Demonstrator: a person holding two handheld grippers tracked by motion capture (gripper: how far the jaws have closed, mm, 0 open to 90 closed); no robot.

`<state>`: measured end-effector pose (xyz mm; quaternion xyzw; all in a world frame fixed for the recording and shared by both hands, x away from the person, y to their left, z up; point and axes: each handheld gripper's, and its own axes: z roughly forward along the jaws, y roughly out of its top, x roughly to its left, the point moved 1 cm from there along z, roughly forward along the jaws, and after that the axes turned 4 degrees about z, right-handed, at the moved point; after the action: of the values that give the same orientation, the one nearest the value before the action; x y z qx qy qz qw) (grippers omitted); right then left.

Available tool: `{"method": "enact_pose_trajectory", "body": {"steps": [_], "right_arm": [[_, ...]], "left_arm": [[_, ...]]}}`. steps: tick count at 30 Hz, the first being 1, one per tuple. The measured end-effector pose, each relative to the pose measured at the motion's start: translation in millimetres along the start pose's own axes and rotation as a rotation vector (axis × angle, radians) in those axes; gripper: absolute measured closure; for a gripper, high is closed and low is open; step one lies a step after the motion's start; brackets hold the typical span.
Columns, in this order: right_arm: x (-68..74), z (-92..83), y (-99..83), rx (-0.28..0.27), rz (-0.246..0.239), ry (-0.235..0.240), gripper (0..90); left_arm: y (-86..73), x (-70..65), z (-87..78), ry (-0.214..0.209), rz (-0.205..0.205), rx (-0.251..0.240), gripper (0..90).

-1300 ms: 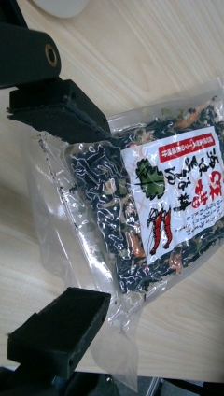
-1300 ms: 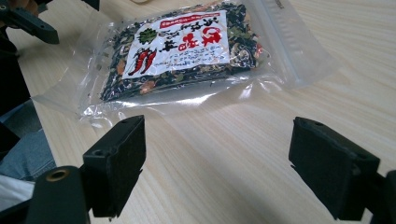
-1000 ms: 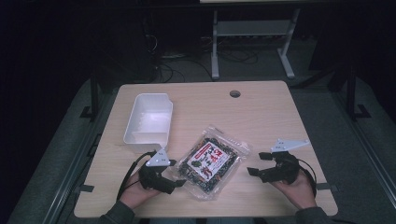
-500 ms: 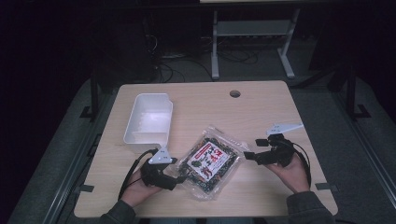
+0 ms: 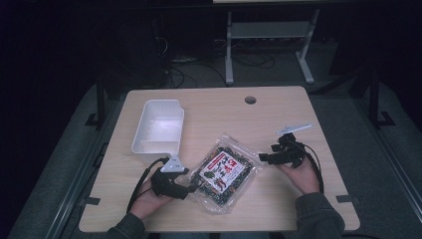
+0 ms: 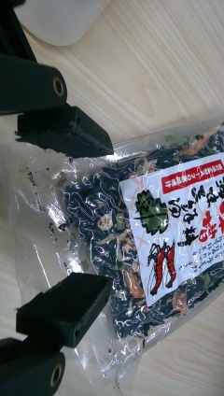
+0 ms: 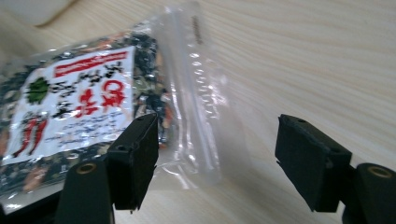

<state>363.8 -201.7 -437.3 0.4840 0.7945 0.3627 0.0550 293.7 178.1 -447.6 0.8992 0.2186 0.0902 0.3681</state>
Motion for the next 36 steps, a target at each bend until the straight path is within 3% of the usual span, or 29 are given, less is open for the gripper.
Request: {"method": "enact_pose_trajectory", "body": {"steps": [3,6,20,25,36], "right_arm": [[-5.2,4.0,-1.4,0.020,0.021,-0.004,30.3],[-9.9,6.6,-4.6,0.039,0.042,0.029,34.8],[-13.6,15.4,-14.3,0.082,0.055,0.032,45.8],[-13.4,15.6,-14.5,0.064,0.067,0.074,51.7],[-10.9,17.6,-15.1,0.063,0.070,0.092,66.4]], "left_arm": [[-0.7,-0.9,1.4,-0.030,0.003,0.002,35.6],[-0.6,-1.3,3.2,-0.036,0.001,0.011,38.2],[-1.8,-3.5,11.1,-0.021,0.009,0.069,41.1],[-1.8,-4.3,12.3,-0.025,0.011,0.070,42.8],[-1.4,-5.0,13.3,-0.027,0.018,0.075,43.2]]}}
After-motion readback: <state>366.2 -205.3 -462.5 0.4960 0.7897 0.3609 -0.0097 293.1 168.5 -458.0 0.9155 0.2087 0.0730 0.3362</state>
